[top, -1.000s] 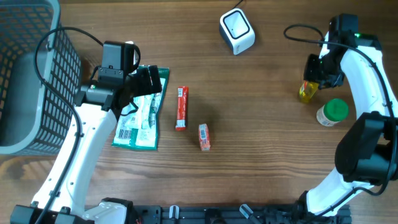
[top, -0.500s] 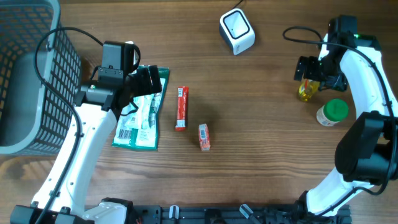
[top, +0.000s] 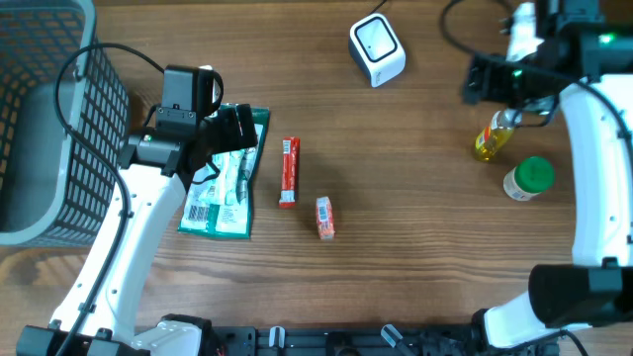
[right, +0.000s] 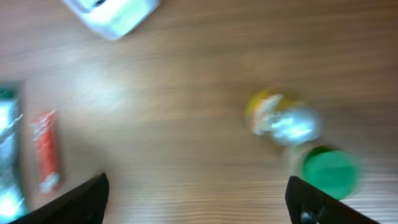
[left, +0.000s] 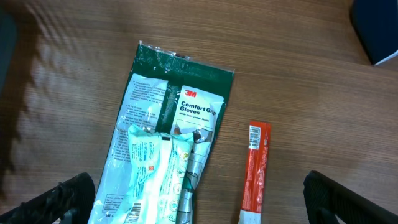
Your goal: Scan the item barcode
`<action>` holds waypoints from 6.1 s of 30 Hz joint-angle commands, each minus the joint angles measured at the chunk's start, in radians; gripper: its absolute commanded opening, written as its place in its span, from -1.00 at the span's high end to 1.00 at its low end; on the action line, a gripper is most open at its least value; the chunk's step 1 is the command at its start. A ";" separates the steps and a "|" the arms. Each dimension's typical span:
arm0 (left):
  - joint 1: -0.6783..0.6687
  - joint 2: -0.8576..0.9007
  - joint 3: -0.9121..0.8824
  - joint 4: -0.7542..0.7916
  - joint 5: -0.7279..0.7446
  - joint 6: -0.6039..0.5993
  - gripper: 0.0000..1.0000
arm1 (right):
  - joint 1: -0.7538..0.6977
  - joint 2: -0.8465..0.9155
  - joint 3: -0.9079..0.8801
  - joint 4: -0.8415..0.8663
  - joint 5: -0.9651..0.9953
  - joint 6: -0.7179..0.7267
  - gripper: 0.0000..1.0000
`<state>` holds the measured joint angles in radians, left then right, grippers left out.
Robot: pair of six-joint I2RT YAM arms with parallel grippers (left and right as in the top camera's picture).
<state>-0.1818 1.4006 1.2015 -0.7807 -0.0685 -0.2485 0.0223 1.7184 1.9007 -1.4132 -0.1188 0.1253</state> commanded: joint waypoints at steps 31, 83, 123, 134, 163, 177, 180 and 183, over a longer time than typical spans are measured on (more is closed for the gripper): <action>0.007 0.002 0.003 0.002 0.008 0.002 -1.00 | 0.715 0.006 -0.705 0.566 -0.220 0.344 -0.29; 0.007 0.002 0.003 0.002 0.008 0.002 -1.00 | 0.705 -0.053 -0.893 0.738 -0.092 0.558 0.91; 0.007 0.002 0.003 0.002 0.008 0.002 -1.00 | 0.707 -0.053 -0.893 0.799 -0.120 0.558 0.91; 0.007 0.002 0.003 0.002 0.008 0.002 -1.00 | 0.741 -0.053 -0.893 0.853 -0.177 0.558 0.91; 0.007 0.002 0.003 0.002 0.008 0.002 -1.00 | 0.628 -0.107 -0.827 0.901 -0.308 0.450 0.77; 0.007 0.002 0.003 0.002 0.008 0.002 -1.00 | 0.563 -0.106 -0.829 0.787 -0.258 0.450 0.42; 0.007 0.002 0.003 0.002 0.008 0.002 -1.00 | 0.563 -0.106 -0.829 0.780 -0.257 0.450 0.33; 0.007 0.002 0.003 0.002 0.008 0.002 -1.00 | 0.563 -0.106 -0.830 0.765 -0.254 0.449 0.31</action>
<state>-0.1818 1.4006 1.2015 -0.7811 -0.0685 -0.2485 0.5797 1.6291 1.0550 -0.6353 -0.3950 0.5812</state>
